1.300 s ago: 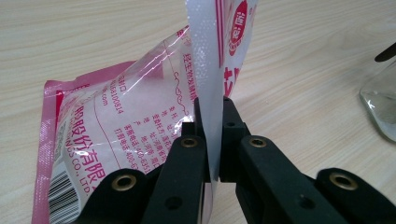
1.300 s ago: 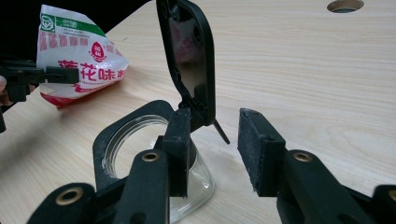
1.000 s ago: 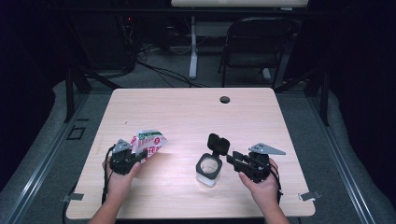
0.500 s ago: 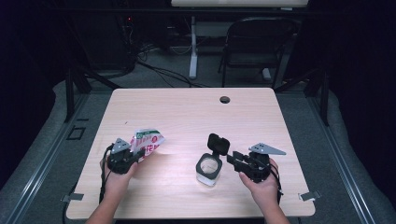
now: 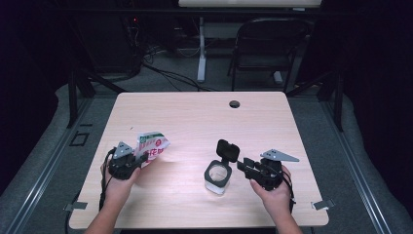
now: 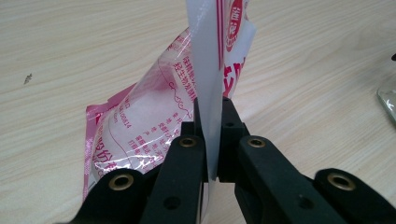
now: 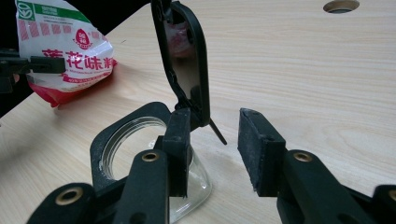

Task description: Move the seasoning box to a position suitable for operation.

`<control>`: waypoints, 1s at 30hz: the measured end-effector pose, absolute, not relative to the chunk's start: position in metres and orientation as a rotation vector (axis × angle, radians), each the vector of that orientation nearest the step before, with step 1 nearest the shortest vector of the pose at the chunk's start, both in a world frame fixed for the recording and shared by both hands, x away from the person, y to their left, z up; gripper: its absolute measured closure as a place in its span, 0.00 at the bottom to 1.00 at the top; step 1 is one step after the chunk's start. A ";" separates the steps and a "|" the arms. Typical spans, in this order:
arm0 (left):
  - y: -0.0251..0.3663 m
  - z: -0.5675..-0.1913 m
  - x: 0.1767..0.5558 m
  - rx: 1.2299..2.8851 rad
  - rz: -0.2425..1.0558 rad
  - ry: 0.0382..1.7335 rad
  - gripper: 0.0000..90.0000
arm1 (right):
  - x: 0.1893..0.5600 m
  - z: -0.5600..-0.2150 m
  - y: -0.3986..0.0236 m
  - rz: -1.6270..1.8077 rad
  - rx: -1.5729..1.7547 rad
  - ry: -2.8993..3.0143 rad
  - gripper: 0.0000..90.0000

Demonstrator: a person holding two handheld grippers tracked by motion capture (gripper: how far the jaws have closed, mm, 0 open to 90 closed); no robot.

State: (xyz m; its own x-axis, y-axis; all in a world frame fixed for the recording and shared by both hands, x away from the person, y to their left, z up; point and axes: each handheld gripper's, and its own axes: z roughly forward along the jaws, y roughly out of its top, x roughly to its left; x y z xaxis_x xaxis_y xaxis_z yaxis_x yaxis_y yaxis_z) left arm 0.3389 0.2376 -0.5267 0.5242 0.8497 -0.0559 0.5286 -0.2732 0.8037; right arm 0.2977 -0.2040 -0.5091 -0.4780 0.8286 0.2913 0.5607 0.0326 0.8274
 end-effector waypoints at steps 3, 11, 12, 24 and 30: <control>0.239 -0.526 0.339 1.951 0.491 1.127 1.00 | 0.298 -0.509 -0.204 1.422 1.423 2.041 0.71; 0.238 -0.519 0.342 1.980 0.521 1.120 1.00 | 0.300 -0.509 -0.200 1.417 1.349 2.059 0.61; 0.238 -0.519 0.342 1.980 0.521 1.120 1.00 | 0.300 -0.509 -0.200 1.417 1.349 2.059 0.61; 0.245 -0.499 0.346 1.965 0.589 1.106 1.00 | 0.305 -0.514 -0.199 1.373 1.338 2.133 0.58; 0.250 -0.485 0.347 1.949 0.628 1.104 1.00 | 0.302 -0.513 -0.197 1.325 1.323 2.158 0.63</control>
State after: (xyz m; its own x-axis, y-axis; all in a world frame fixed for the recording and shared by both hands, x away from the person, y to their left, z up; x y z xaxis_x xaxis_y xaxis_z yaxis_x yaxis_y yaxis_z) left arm 0.3473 0.2505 -0.4853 0.4972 0.8669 0.0358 0.4737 -0.3057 0.8259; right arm 0.3024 -0.1969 -0.5130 -0.5395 0.8157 0.2087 0.5551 0.1583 0.8166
